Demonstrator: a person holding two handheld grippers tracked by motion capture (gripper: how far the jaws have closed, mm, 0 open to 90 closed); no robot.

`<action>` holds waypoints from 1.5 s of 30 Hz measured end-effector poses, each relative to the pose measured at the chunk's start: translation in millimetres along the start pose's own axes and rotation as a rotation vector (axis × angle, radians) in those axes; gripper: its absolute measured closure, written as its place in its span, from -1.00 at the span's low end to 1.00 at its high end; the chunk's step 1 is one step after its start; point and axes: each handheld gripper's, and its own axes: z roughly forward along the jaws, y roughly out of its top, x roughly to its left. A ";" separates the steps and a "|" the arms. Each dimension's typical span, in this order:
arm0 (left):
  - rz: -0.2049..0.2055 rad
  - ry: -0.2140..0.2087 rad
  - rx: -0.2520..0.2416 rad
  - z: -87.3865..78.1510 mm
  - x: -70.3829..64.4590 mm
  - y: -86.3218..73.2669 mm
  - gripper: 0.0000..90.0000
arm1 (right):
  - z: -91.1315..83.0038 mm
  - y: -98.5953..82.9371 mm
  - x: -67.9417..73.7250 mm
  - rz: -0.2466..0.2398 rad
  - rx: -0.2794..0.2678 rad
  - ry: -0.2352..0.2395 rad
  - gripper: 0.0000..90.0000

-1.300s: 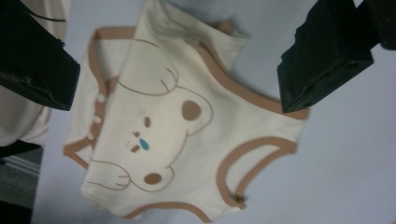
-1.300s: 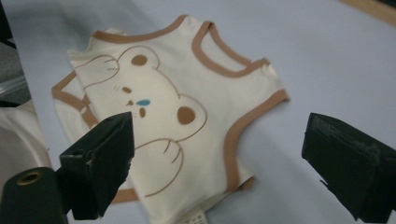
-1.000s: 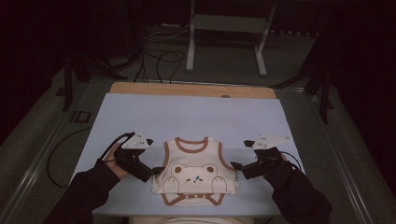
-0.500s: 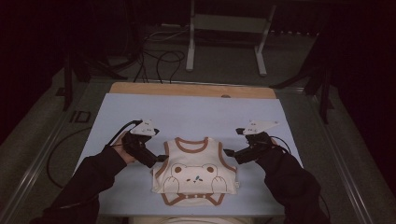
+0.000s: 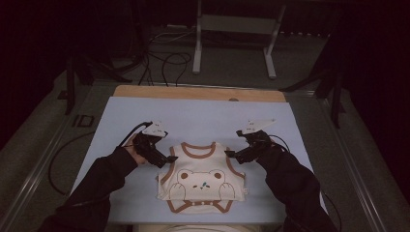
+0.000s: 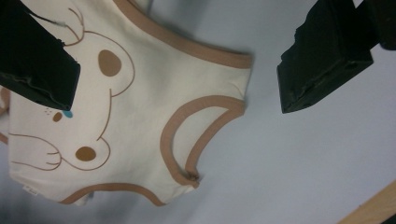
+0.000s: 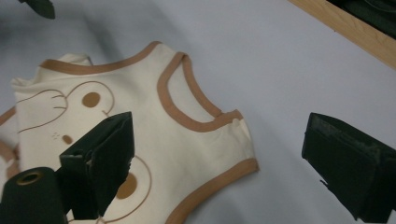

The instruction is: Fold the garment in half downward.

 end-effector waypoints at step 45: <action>-0.075 0.022 0.143 65.9 31.0 -28.7 -0.36 | 79.1 -36.5 -35.5 0.048 0.184 0.001 -0.25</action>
